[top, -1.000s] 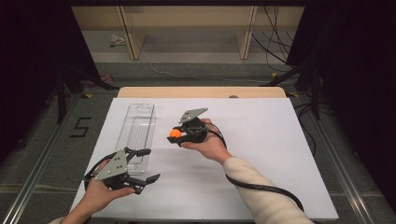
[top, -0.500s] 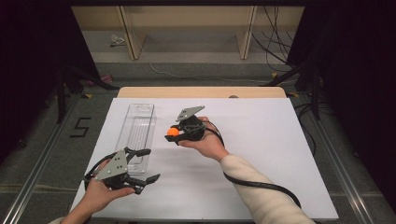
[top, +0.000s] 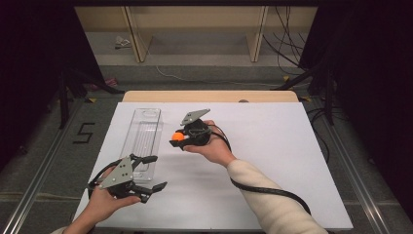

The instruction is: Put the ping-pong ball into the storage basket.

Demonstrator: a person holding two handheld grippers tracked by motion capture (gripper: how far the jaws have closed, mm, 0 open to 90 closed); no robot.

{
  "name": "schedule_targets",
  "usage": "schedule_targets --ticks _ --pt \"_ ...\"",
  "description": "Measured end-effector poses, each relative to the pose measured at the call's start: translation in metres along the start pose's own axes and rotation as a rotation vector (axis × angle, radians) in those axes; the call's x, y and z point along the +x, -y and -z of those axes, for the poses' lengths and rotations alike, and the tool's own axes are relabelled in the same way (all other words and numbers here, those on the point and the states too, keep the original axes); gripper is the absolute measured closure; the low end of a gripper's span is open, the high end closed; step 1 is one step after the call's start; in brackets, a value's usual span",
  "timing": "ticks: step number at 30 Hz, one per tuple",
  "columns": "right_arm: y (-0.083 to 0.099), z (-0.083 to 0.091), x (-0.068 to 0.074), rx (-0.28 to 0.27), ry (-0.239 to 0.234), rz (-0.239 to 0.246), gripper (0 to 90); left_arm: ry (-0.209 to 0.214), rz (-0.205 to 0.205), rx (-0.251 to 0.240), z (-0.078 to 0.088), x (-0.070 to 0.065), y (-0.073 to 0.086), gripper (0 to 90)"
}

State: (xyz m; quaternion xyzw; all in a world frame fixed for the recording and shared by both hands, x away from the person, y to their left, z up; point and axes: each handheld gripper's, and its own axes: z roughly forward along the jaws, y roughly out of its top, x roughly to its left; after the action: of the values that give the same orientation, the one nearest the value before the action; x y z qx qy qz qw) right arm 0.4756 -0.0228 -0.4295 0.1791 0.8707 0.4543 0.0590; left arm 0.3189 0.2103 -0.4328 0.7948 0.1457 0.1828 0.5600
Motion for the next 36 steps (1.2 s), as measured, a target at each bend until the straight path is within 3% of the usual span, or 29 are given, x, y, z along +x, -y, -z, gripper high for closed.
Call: schedule_targets --ticks 36 --pt "-0.018 -0.013 -0.001 0.007 -0.006 0.015 51.4 0.000 -0.003 -0.001 0.000 0.000 0.000 16.6"
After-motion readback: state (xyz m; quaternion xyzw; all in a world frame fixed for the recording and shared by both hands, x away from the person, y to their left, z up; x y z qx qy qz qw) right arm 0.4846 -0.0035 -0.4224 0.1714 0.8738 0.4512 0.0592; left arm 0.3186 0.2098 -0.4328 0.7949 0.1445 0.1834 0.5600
